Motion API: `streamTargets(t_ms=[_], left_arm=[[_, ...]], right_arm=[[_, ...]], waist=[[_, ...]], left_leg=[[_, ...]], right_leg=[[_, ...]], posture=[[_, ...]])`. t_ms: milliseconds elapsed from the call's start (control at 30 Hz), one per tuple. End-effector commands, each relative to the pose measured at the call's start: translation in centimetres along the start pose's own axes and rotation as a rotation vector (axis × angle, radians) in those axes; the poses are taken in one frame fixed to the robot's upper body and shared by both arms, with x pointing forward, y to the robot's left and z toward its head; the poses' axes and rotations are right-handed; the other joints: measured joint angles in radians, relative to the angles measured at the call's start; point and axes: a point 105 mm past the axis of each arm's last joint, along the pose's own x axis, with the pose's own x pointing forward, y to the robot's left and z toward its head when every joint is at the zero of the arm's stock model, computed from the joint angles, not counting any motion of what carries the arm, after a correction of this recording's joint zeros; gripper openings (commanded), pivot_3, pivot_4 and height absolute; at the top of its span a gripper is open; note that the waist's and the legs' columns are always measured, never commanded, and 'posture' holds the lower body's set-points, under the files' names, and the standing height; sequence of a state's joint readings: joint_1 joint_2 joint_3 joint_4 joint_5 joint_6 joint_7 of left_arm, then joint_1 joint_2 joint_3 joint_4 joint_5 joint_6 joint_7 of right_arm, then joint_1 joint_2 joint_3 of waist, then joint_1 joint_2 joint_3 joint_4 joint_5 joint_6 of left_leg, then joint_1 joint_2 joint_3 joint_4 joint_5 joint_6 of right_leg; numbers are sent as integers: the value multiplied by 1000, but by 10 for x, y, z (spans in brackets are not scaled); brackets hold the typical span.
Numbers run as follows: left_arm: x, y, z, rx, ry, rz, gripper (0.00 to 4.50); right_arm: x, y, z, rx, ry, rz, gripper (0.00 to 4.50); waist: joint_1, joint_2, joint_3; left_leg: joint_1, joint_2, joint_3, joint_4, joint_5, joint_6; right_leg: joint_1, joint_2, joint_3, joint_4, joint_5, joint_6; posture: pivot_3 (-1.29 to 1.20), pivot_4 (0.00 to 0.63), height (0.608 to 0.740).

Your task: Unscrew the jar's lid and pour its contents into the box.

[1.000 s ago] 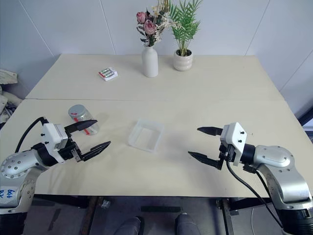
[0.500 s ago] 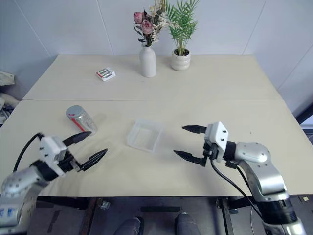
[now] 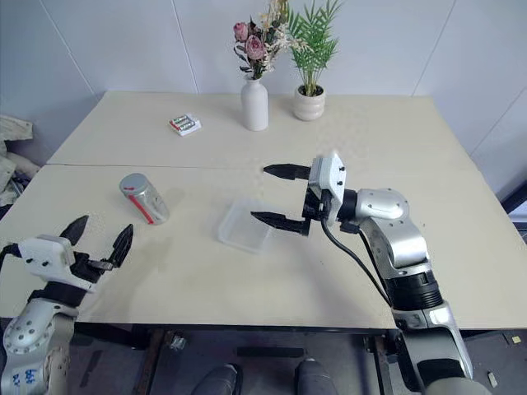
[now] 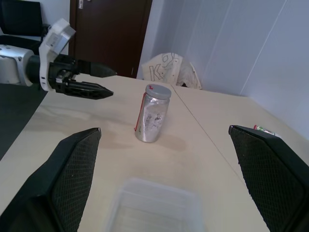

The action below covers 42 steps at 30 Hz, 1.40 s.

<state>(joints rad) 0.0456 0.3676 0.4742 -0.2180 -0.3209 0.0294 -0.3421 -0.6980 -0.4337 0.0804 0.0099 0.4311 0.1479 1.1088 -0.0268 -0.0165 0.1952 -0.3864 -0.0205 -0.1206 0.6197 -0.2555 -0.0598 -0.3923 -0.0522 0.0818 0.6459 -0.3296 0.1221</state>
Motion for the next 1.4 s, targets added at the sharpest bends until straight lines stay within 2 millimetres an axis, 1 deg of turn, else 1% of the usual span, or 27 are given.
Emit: streamTargets(t_ms=[33,67,267,400,733,1067,1300,1400], left_arm=[[7,1,3,27,-21,-18,4492],[8,4,2,31,-21,-9,4492],[33,7,-4,52,-24,2,4492],[43,10,-6,37,-34,20,4492],[65,-2,-18,5,-11,-42,4492],[84,0,-14,-1,-46,-7,4492],[87,-8,-14,-4,-58,-22,4492],[85,-5,-17,-5,-44,-9,3894]], right_arm=[[5,2,11,-32,-40,23,4500],[8,3,11,-33,-42,26,4500],[14,8,14,-35,-70,36,4500],[15,11,14,-34,-74,37,4500],[15,15,16,-30,-80,30,4500],[15,18,15,-15,-79,13,4500],[16,19,14,-10,-81,4,4500],[16,19,13,-9,-81,1,4500]], waist=[[0,0,0],[0,0,0],[-1,0,0],[-2,0,0],[-1,0,0],[-2,0,0],[-1,0,0],[-2,0,0]], left_leg=[[0,0,0,0,0,0],[0,0,0,0,0,0],[-1,1,0,0,0,0],[-1,1,1,0,0,0],[-1,1,1,-1,0,-1],[-1,0,1,-2,0,-1],[-1,1,1,-2,0,-1],[-1,1,1,-2,0,-1]], right_leg=[[0,0,0,0,0,0],[0,0,0,0,0,0],[-2,1,1,1,0,0],[-2,1,1,1,0,0],[-3,1,1,0,0,0],[-3,0,1,0,0,0],[-3,0,2,0,0,0],[-3,0,2,0,0,0]], posture=[[0,150,740],[0,150,740],[0,150,740],[0,150,740],[0,150,740],[0,150,740],[0,150,740],[0,150,740]])
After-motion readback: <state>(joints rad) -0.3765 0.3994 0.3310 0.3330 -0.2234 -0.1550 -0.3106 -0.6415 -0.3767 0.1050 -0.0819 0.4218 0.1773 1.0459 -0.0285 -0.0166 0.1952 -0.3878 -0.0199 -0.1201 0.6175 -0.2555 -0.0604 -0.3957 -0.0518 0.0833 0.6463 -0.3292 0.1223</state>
